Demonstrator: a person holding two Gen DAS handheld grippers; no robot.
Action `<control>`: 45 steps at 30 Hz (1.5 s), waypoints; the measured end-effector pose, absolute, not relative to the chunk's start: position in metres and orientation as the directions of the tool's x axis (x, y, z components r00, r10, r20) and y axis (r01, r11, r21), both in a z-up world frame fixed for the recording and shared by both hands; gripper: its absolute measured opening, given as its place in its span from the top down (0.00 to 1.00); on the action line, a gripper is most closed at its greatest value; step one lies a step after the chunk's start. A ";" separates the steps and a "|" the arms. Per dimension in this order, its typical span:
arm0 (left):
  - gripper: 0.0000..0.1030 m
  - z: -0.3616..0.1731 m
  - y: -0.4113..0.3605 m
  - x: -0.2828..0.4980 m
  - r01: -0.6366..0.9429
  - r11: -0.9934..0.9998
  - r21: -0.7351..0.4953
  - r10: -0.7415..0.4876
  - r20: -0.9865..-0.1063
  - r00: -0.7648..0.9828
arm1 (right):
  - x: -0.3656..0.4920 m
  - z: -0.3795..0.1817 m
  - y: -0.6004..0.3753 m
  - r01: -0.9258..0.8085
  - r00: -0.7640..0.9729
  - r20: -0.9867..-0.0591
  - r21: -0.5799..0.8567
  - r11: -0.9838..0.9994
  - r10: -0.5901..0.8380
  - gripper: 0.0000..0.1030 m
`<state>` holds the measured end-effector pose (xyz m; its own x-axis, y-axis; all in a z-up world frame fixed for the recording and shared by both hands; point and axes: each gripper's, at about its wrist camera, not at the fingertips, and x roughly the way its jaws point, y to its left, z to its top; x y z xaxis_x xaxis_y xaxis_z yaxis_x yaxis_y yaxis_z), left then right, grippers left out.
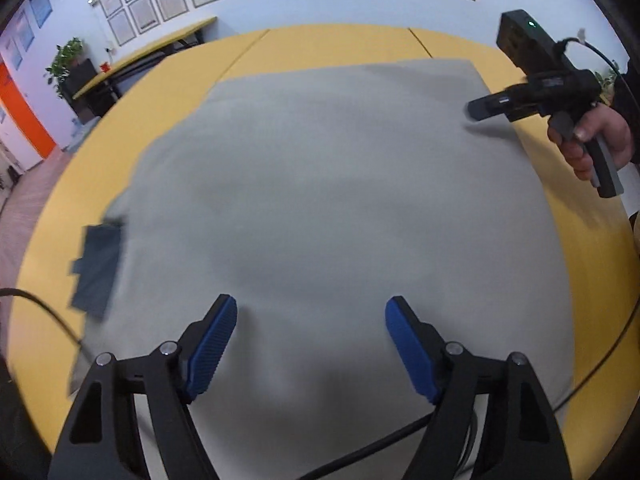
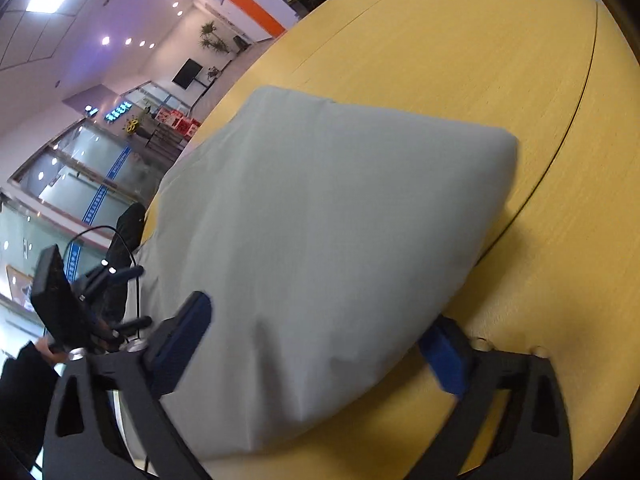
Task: Fold clothes
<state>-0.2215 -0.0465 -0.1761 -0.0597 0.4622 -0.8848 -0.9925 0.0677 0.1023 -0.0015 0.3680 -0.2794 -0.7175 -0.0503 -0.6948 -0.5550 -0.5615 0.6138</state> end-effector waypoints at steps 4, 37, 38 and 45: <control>0.12 -0.193 -0.042 -0.217 -0.994 0.024 0.109 0.508 -0.858 -0.081 | 0.006 -0.267 0.382 -0.527 -0.738 -0.671 0.632 -0.568 -0.063 0.90; 0.02 -0.213 0.011 -0.166 -0.998 0.012 0.069 0.610 -0.791 -0.048 | 0.003 -0.124 0.260 0.140 -0.775 -0.461 0.541 -0.829 -0.432 0.92; 0.04 -0.210 0.005 -0.166 -0.997 -0.008 0.075 0.615 -0.786 -0.064 | -0.003 -0.122 0.259 0.158 -0.776 -0.450 0.542 -0.826 -0.443 0.93; 0.05 -0.146 -0.144 -0.173 -0.926 -0.378 0.005 0.658 -0.702 -0.273 | -0.045 -0.126 0.202 0.374 -0.699 -0.370 0.540 -0.754 -0.612 0.93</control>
<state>-0.1728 -0.1438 -0.1459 -0.2730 0.6583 -0.7015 -0.9257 -0.3781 0.0054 -0.0446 0.2015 -0.1261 -0.6992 -0.6116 -0.3702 0.3741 -0.7542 0.5396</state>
